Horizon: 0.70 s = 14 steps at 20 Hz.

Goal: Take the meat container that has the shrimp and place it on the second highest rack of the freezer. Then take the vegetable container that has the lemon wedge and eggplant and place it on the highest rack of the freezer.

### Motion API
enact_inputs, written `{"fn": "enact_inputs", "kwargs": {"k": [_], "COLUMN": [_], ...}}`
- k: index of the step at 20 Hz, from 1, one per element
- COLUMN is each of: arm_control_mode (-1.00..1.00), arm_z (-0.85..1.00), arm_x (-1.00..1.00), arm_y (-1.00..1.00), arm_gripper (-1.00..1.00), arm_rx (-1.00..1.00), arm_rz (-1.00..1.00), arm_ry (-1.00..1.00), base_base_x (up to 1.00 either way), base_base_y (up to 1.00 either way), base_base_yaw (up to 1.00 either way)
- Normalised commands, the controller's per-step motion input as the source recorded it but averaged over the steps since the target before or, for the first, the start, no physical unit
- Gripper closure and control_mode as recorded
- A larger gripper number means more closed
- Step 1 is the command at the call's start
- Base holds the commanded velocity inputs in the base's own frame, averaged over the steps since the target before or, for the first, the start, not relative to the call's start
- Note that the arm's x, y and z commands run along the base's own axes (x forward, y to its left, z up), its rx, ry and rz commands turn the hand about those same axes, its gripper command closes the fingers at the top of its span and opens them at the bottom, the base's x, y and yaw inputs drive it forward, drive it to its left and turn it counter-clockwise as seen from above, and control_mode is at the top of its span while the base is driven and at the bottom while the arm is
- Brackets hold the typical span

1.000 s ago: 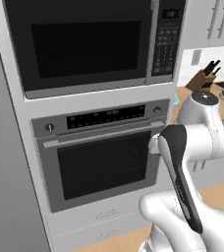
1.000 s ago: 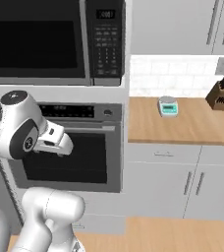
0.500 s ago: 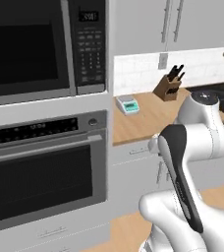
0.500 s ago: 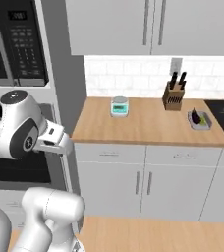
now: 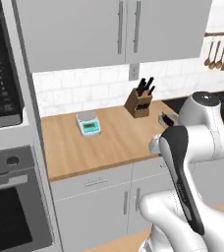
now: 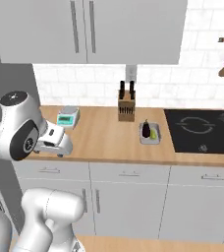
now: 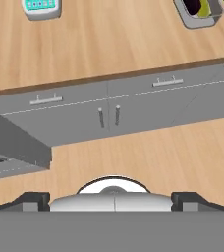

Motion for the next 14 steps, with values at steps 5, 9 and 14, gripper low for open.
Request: {"fn": "enact_inputs", "kwargs": {"k": [5,9,14], "arm_control_mode": [1.0,1.0,1.0], "arm_z": [0.0,0.0,0.0], "arm_x": [0.0,0.0,0.0], "arm_y": [0.0,0.0,0.0], "arm_gripper": [-1.0,-1.0,-1.0], "arm_rx": [0.0,0.0,0.0], "arm_rz": [0.0,0.0,0.0], "arm_ry": [0.0,0.0,0.0], "base_base_x": [0.82,0.58,0.21], "base_base_y": [-0.57,-0.23,-0.08], "base_base_yaw": [0.0,0.08,0.22]}}
